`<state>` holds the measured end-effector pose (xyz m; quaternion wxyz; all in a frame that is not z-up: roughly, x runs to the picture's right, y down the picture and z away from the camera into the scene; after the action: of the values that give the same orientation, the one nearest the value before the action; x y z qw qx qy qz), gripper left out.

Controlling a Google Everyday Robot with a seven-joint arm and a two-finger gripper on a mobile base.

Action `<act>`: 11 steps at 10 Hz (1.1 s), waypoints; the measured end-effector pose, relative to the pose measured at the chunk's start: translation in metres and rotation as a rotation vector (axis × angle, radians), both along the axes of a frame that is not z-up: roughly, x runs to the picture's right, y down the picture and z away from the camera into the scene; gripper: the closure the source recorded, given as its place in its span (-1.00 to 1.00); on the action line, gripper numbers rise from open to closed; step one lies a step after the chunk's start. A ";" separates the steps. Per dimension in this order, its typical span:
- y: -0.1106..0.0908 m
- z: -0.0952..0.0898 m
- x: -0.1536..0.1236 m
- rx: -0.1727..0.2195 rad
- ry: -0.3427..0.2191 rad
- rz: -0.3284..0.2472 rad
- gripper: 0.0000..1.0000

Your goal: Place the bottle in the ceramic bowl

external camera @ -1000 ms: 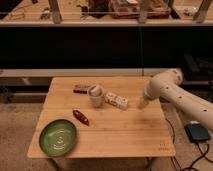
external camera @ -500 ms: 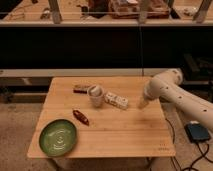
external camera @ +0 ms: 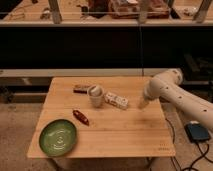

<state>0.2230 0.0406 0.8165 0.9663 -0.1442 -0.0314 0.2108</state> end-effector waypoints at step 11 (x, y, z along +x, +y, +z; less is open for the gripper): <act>-0.034 0.040 -0.078 -0.045 -0.111 -0.066 -0.60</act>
<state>0.1445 0.0062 0.8568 0.9660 -0.1783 -0.0754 0.1714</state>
